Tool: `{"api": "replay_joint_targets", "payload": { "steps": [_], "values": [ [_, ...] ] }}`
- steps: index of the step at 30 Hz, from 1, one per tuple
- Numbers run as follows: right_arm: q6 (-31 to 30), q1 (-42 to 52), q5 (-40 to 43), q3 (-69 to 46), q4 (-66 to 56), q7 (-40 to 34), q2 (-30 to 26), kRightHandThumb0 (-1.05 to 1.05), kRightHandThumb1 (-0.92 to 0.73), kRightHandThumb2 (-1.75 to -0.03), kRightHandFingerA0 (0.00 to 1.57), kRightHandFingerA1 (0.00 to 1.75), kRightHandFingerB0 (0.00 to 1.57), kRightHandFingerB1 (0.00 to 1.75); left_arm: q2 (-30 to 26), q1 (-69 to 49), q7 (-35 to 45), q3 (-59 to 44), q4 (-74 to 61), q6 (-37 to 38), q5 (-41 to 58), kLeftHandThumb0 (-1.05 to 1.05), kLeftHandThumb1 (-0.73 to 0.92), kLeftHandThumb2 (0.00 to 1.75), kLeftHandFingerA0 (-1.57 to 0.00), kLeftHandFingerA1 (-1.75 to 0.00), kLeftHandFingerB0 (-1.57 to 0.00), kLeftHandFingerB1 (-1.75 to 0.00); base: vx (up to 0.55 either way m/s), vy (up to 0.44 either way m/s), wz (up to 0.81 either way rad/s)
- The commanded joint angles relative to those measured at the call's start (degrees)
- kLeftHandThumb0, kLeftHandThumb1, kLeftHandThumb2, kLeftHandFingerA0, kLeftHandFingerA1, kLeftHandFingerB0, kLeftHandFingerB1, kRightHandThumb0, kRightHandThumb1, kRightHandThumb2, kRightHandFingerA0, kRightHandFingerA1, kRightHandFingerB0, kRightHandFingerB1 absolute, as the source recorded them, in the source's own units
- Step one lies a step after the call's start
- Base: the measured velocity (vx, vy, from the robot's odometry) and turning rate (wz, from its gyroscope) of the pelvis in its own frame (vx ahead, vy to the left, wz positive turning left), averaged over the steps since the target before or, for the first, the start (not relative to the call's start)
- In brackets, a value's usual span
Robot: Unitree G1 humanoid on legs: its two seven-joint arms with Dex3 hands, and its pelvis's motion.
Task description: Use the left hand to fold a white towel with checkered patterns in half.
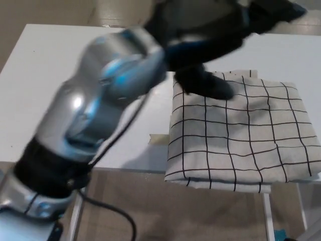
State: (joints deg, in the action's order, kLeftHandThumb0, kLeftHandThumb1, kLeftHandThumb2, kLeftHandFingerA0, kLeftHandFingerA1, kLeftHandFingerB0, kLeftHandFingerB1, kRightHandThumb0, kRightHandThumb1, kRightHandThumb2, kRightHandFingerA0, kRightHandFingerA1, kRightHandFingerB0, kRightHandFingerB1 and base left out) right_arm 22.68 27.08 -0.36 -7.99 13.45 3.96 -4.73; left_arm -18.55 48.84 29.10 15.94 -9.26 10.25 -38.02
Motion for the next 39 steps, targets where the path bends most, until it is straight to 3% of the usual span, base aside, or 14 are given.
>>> {"api": "replay_joint_targets", "payload": {
  "steps": [1,4,7,8,9,13,17,23,31,32,34,35,39],
  "values": [
    [-7.17,1.46,6.56,-3.63,-7.97,0.89,-0.95,-0.3,-0.67,-0.59,0.48,0.51,0.46,0.5,-9.29,-13.82,12.67,-21.72,-25.8,-8.75,32.62,-0.57,0.41,0.67,-0.14,-0.35,-0.23,-0.38,0.0,0.0,0.0],
    [-10.41,-0.17,9.7,-6.08,-12.96,-0.36,-0.95,-0.31,-0.68,-0.6,0.46,0.53,0.46,0.52,-10.08,-30.55,14.91,-39.92,-33.96,-14.14,55.5,-0.46,0.38,0.62,-0.31,-0.39,-0.35,-0.38,0.0,0.0,0.0],
    [-11.31,-0.77,10.1,-7.1,-13.99,-0.88,-1.26,-0.3,-0.68,-0.6,0.46,0.53,0.46,0.52,-11.73,-36.79,17.67,-46.57,-34.55,-16.25,64.13,-0.44,0.38,0.62,-0.34,-0.4,-0.35,-0.38,0.0,0.0,0.0],
    [-10.74,-1.04,9.43,-8.08,-14.22,-1.58,-1.69,-0.3,-0.68,-0.6,0.47,0.54,0.47,0.53,-13.13,-45.29,22.53,-53.29,-34.16,-19.02,72.53,-0.37,0.43,0.54,-0.41,-0.36,-0.41,-0.34,0.0,0.0,0.0],
    [-10.74,-1.04,9.43,-8.08,-14.22,-1.58,-1.69,-0.3,-0.68,-0.6,0.47,0.54,0.47,0.53,-13.13,-45.29,22.53,-53.29,-34.16,-19.02,72.53,-0.37,0.43,0.54,-0.41,-0.36,-0.41,-0.34,0.0,0.0,0.0],
    [-10.08,-0.61,10.8,-9.65,-13.41,-1.28,-1.71,-0.3,-0.68,-0.6,0.47,0.57,0.47,0.54,-11.21,-66.66,35.06,-60.83,-30.17,-19.89,82.28,-0.39,0.43,0.53,-0.41,-0.36,-0.47,-0.35,0.0,0.0,0.0],
    [-10.21,1.36,9.63,-9.86,-14.19,-1.14,-1.8,-0.31,-0.68,-0.6,0.48,0.57,0.48,0.54,-9.68,-75.14,42.63,-61.02,-25.02,-19.04,82.02,-0.41,0.43,0.53,-0.48,-0.37,-0.51,-0.36,0.0,0.0,0.0],
    [-9.93,2.83,9.74,-10.39,-14.44,-0.05,-1.92,-0.31,-0.67,-0.59,0.48,0.56,0.46,0.53,-8.81,-83.42,46.07,-57.87,-19.43,-16.99,74.66,-0.44,0.41,0.53,-0.53,-0.39,-0.58,-0.38,0.0,0.0,0.0],
    [-6.7,2.6,11.77,-11.38,-11.59,1.14,-0.45,-0.3,-0.66,-0.59,0.49,0.58,0.47,0.56,-8.96,-87.03,44.67,-52.29,-10.4,-10.11,65.15,-0.53,0.43,0.54,-0.55,-0.39,-0.58,-0.38,0.0,0.0,0.0],
    [-5.44,2.35,11.25,-11.59,-10.03,0.95,-0.12,-0.28,-0.64,-0.58,0.52,0.58,0.49,0.56,-9.18,-86.59,43.75,-50.49,-7.09,-8.64,62.32,-0.6,0.37,0.72,-0.5,-0.48,-0.53,-0.46,0.0,0.0,0.0],
    [-4.71,2.13,11.06,-11.8,-8.99,0.88,0.05,-0.28,-0.64,-0.58,0.52,0.58,0.49,0.56,-9.49,-85.9,43.19,-49.12,-4.35,-7.86,60.53,-0.6,0.37,0.72,-0.5,-0.48,-0.53,-0.46,0.0,0.0,0.0],
    [-4.71,2.28,10.73,-11.79,-8.91,0.68,0.18,-0.27,-0.64,-0.58,0.54,0.59,0.5,0.57,-9.69,-85.21,42.57,-48.36,-2.09,-7.32,59.06,-0.58,0.42,0.54,-0.56,-0.4,-0.57,-0.38,0.0,0.0,0.0],
    [-3.94,1.81,10.29,-12.02,-7.25,0.71,0.44,-0.24,-0.64,-0.59,0.55,0.59,0.51,0.58,-10.14,-82.66,39.61,-45.66,6.74,-5.31,54.01,-0.55,0.41,0.54,-0.56,-0.41,-0.56,-0.38,0.0,0.0,0.0]
  ]
}}
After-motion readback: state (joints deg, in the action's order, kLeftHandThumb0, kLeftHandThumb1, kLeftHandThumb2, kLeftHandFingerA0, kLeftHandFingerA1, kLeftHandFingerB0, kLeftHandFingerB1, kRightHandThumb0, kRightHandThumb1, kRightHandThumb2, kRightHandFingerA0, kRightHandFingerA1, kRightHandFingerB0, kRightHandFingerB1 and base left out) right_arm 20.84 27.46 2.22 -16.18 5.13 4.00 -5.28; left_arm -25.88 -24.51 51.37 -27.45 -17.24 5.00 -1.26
